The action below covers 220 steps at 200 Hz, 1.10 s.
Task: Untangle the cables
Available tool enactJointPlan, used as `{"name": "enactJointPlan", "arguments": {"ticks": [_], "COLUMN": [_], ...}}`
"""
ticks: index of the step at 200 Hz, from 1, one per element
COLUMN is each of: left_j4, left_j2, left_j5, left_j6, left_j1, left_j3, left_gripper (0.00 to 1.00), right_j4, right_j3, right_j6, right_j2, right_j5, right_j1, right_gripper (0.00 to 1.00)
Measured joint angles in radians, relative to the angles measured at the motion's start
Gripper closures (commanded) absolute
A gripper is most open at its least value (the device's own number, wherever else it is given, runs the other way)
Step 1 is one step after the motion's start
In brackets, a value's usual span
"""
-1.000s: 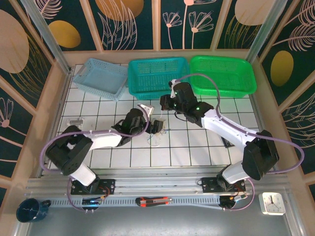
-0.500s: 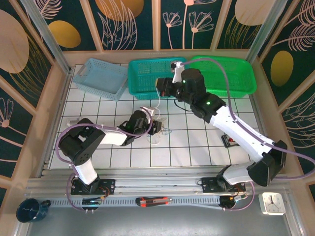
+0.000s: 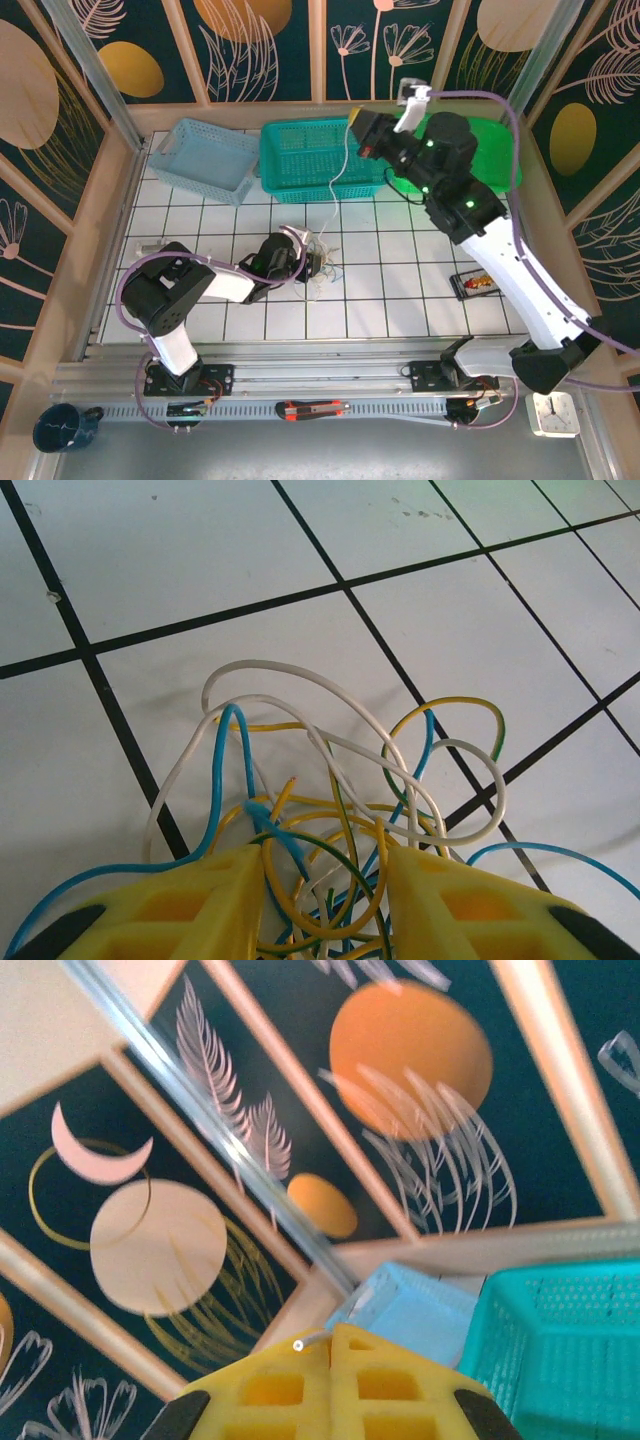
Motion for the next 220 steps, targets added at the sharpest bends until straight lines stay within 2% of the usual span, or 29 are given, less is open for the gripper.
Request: {"name": "enactJointPlan", "arguments": {"ticks": [46,89,119,186,193,220], "left_j4": [0.007,0.010,0.001,-0.047,-0.056,-0.102], "left_j2": [0.000,-0.007,-0.050,-0.212,-0.227,-0.278], "left_j5": [0.002,0.002,0.014,0.005,0.000,-0.033], "left_j6": [-0.004,-0.010,-0.023,-0.074,-0.080,-0.101], "left_j1": [0.000,0.000,0.000,0.000,0.000,0.000], "left_j3": [-0.015,-0.024,-0.029,-0.026,-0.026,-0.014], "left_gripper": [0.61,0.58,0.46,0.09,0.02,0.01], "right_j4": [0.030,0.061,0.067,0.094,0.101,0.133], "right_j3": [0.087,0.146,0.151,0.098,0.089,0.062], "right_j6": [0.006,0.001,-0.006,-0.022,-0.021,-0.021], "right_j2": [-0.021,-0.021,-0.020,0.006,0.013,0.062], "right_j5": [0.008,0.023,0.026,0.049,0.050,0.052], "right_j1": [-0.098,-0.127,-0.151,-0.216,-0.225,-0.258], "right_gripper": [1.00,1.00,1.00,1.00,1.00,1.00]}}
